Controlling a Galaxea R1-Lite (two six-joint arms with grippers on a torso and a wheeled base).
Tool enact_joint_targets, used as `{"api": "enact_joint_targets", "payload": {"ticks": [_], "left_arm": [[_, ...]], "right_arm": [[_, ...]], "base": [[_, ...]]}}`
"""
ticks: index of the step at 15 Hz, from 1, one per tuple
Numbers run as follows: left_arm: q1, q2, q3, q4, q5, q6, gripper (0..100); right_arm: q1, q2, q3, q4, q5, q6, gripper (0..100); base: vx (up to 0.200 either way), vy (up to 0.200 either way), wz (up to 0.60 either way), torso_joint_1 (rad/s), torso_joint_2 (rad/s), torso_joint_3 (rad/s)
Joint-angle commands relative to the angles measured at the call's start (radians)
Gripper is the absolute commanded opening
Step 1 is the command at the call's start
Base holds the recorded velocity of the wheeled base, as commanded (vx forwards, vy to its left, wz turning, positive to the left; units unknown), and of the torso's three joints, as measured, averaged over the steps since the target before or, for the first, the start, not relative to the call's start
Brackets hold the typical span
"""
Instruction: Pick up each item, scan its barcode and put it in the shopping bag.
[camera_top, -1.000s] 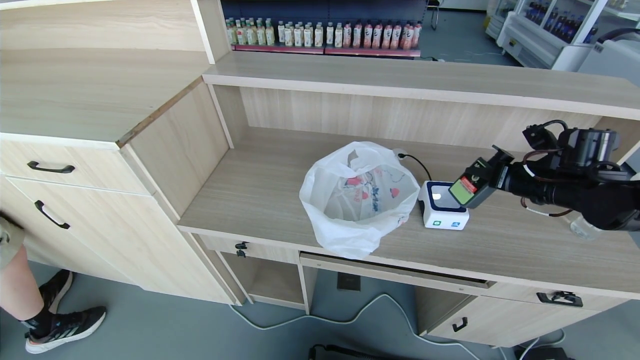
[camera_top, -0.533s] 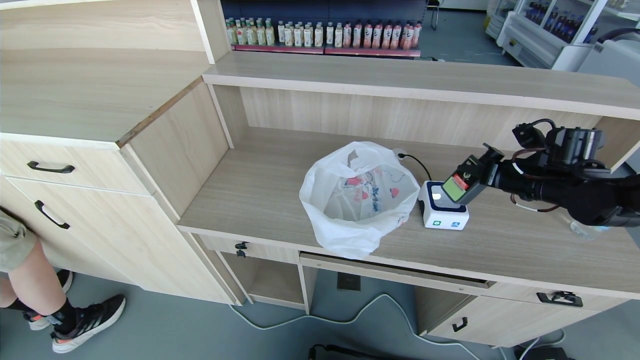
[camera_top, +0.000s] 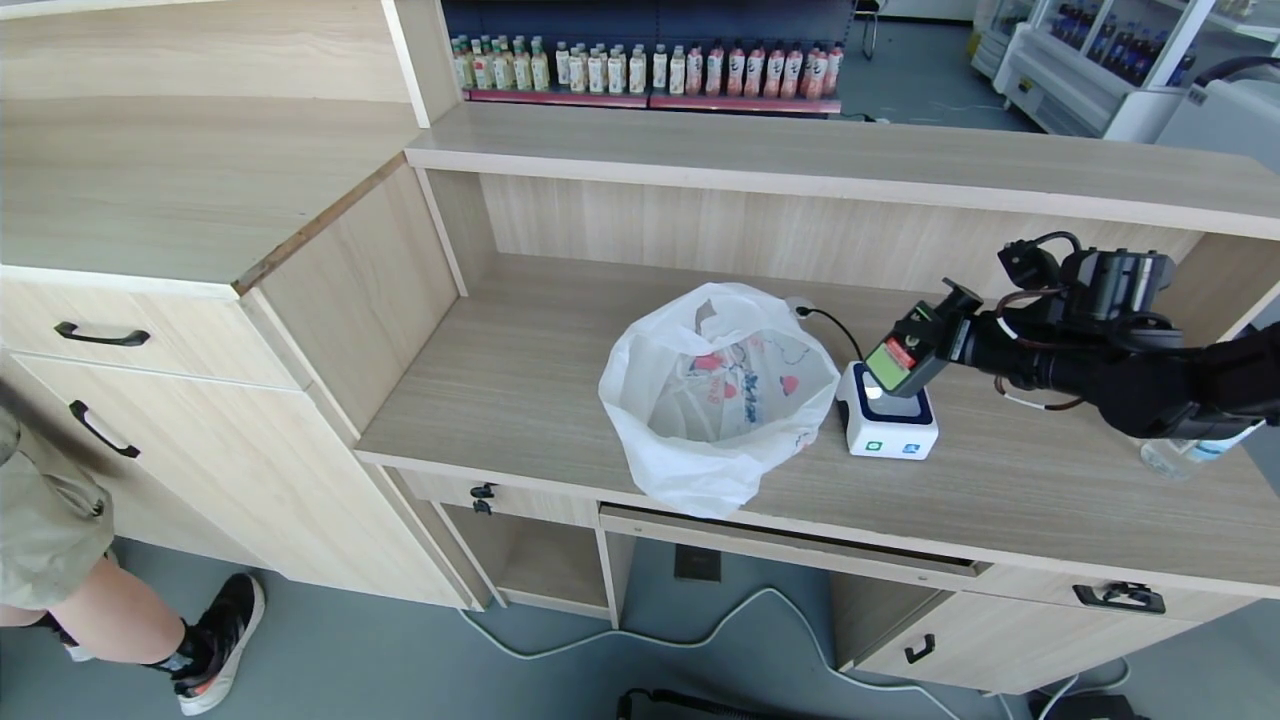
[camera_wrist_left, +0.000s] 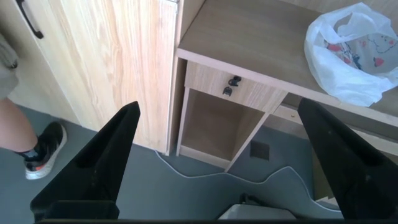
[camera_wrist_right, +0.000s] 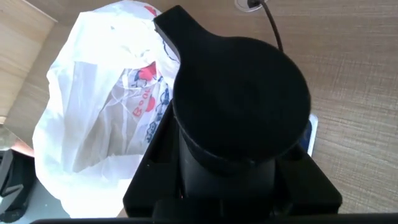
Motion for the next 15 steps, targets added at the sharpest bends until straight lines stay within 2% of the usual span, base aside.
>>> {"api": "enact_joint_targets", "payload": {"ticks": [1,15], "left_arm": [[0.0,0.0,0.0,-0.001,0.0,0.0,100],[0.0,0.0,0.0,-0.001,0.001,0.0,100]], "right_arm": [[0.006,0.023,-0.008,-0.001,0.0,-0.001,0],[0.04,0.08,-0.051,-0.001,0.002,-0.012,0]], "base": [[0.0,0.0,0.0,0.0,0.0,0.0],[0.0,0.0,0.0,0.0,0.0,0.0]]}}
